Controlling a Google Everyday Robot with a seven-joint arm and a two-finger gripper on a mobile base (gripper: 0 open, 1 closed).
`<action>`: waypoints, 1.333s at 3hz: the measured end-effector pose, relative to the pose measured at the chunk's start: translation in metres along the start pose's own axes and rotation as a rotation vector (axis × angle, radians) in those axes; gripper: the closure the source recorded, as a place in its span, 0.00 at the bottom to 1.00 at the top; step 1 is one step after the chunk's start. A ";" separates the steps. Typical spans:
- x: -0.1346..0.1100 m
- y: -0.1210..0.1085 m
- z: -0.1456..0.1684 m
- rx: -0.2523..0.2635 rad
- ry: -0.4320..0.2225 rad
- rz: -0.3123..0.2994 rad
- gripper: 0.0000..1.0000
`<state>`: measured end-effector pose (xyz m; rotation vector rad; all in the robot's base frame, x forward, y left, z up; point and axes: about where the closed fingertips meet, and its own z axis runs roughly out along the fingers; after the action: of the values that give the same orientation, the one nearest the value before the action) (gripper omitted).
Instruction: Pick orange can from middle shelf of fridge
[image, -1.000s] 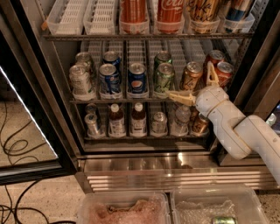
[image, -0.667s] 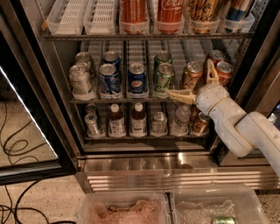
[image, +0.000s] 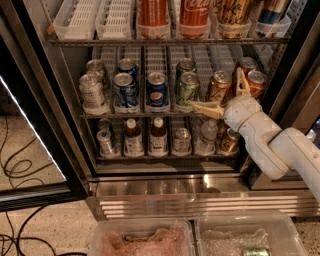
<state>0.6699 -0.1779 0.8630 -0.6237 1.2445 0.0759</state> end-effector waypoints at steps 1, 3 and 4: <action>0.000 0.000 0.000 0.000 0.000 0.000 0.11; 0.000 0.000 0.000 0.000 0.000 0.000 0.28; 0.000 0.000 0.000 0.000 0.000 0.000 0.29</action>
Offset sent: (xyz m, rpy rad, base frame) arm 0.0000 0.0000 0.0000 0.0000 0.0000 0.0000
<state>0.6700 -0.1777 0.8631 -0.6239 1.2443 0.0761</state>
